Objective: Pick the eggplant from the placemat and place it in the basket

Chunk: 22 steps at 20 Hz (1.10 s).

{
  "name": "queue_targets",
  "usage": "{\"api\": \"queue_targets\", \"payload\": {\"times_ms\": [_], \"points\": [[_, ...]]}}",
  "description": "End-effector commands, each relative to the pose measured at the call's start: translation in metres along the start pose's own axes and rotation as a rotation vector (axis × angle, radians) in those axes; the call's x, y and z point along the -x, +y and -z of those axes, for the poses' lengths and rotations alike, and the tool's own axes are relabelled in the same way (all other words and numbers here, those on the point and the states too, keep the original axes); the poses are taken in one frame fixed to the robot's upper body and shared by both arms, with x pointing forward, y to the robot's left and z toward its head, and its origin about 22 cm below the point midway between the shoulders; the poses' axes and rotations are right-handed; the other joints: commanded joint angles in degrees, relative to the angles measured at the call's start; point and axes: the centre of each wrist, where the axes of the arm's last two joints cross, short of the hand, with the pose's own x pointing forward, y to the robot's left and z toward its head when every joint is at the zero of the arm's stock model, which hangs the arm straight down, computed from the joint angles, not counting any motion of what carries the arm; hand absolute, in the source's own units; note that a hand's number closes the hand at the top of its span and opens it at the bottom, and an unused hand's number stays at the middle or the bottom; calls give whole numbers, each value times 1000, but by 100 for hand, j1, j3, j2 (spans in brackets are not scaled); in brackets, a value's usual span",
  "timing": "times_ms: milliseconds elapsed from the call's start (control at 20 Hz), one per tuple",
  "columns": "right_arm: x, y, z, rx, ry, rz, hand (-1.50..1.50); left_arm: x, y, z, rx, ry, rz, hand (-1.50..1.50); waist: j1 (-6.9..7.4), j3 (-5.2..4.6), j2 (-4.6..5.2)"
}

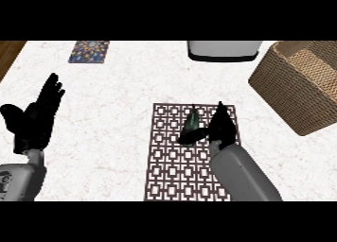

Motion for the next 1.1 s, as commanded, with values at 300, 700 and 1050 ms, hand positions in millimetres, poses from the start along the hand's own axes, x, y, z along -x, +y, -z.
{"api": "queue_targets", "payload": {"times_ms": [300, 700, 1050], "points": [[3, 4, 13, -5, 102, 6, -150, -1, -8, -1, -14, -6, -5, 0, -20, -1, 1], [8, 29, 5, -80, 118, -27, -150, -7, 4, -6, -3, 1, -3, 0, 22, 0, 2], [23, 39, 15, -195, 38, -138, 150, -3, -3, -5, -2, 3, -10, 0, 17, 0, 12]]}}
